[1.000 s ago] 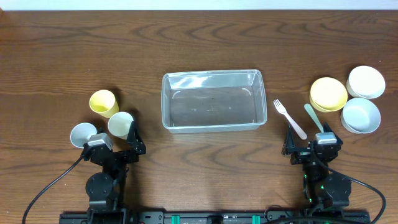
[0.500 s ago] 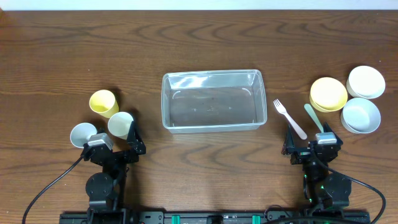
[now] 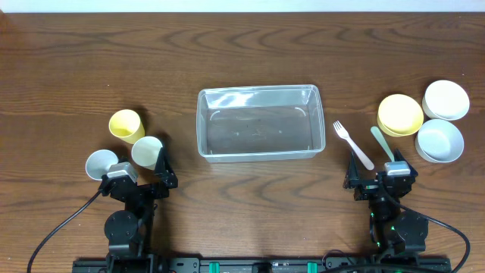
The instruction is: Pack container
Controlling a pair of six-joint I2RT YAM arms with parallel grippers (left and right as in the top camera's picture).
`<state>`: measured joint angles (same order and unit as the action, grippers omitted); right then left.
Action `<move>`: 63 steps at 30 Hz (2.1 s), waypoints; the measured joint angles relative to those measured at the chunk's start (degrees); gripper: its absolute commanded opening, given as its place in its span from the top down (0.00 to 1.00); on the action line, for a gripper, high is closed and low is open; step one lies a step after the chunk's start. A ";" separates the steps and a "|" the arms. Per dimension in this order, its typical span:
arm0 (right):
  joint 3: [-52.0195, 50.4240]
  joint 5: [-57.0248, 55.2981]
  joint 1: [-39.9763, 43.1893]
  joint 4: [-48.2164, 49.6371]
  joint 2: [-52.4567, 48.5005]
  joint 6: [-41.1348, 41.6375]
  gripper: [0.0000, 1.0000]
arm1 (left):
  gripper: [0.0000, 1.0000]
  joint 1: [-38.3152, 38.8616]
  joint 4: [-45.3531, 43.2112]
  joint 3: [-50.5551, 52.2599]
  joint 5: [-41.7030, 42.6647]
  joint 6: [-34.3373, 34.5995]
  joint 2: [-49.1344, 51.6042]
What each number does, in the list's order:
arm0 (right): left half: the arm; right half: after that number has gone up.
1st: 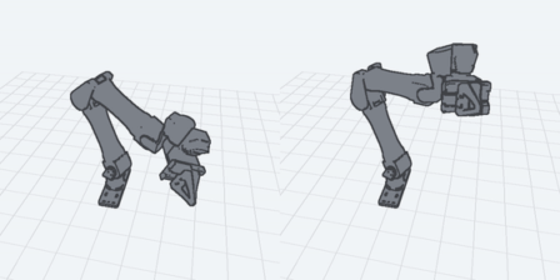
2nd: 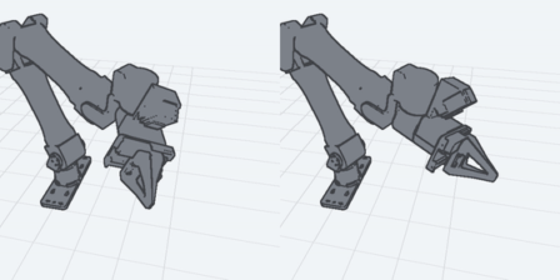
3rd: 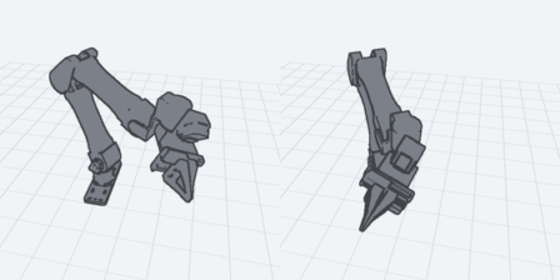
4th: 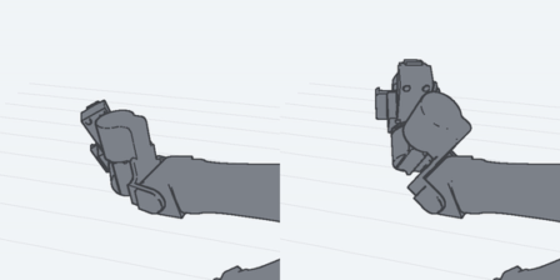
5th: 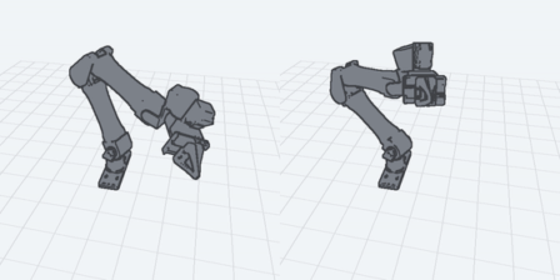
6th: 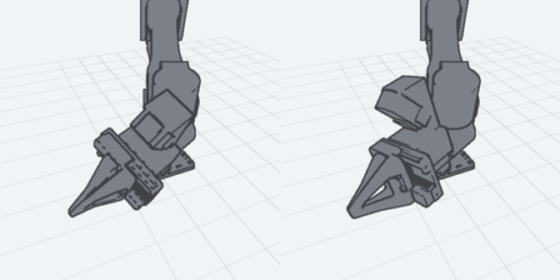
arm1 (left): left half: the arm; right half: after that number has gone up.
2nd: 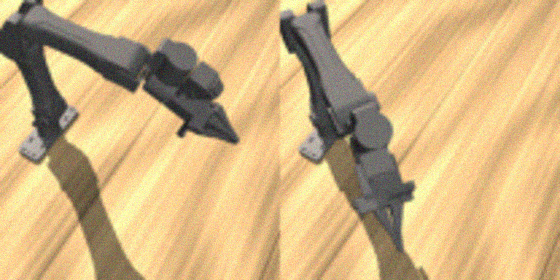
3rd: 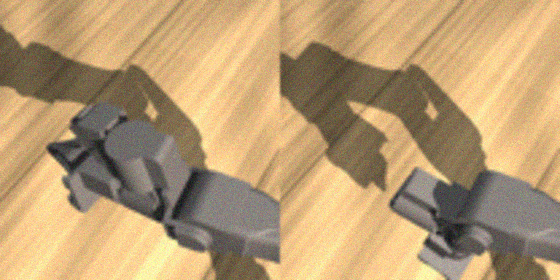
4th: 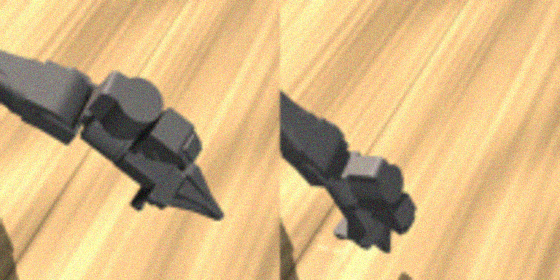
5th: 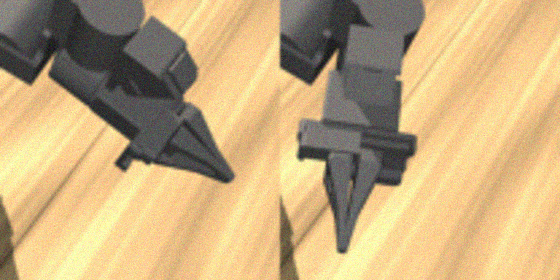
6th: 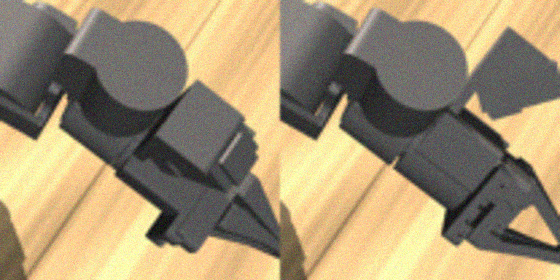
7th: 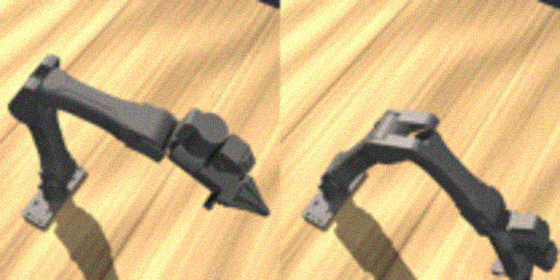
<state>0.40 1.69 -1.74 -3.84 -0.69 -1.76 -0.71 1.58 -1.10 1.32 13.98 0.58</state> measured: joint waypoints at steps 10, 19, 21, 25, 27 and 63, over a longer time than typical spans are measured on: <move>0.00 0.02 0.00 -0.02 0.00 0.02 0.01 | 0.02 0.00 0.00 0.00 0.00 0.00 0.00; 0.00 0.00 0.00 0.00 0.00 0.02 0.01 | 0.02 0.00 0.00 0.00 0.00 0.00 0.00; 0.00 0.00 0.00 -0.02 0.00 0.02 0.01 | 0.02 0.00 0.00 0.00 0.00 0.00 0.00; 0.00 0.00 0.00 -0.02 0.00 0.02 0.01 | 0.02 0.00 0.00 0.00 0.00 0.00 0.00; 0.00 0.02 0.00 0.00 0.00 0.00 0.01 | 0.02 0.00 0.00 0.00 0.00 0.00 0.00; 0.00 0.02 0.00 -0.02 -8.20 0.33 0.01 | 0.02 0.00 0.00 0.00 0.00 4.00 1.55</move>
<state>0.40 1.72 -1.74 -3.86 -8.88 -1.43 -0.71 1.58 -1.10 1.32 17.98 2.13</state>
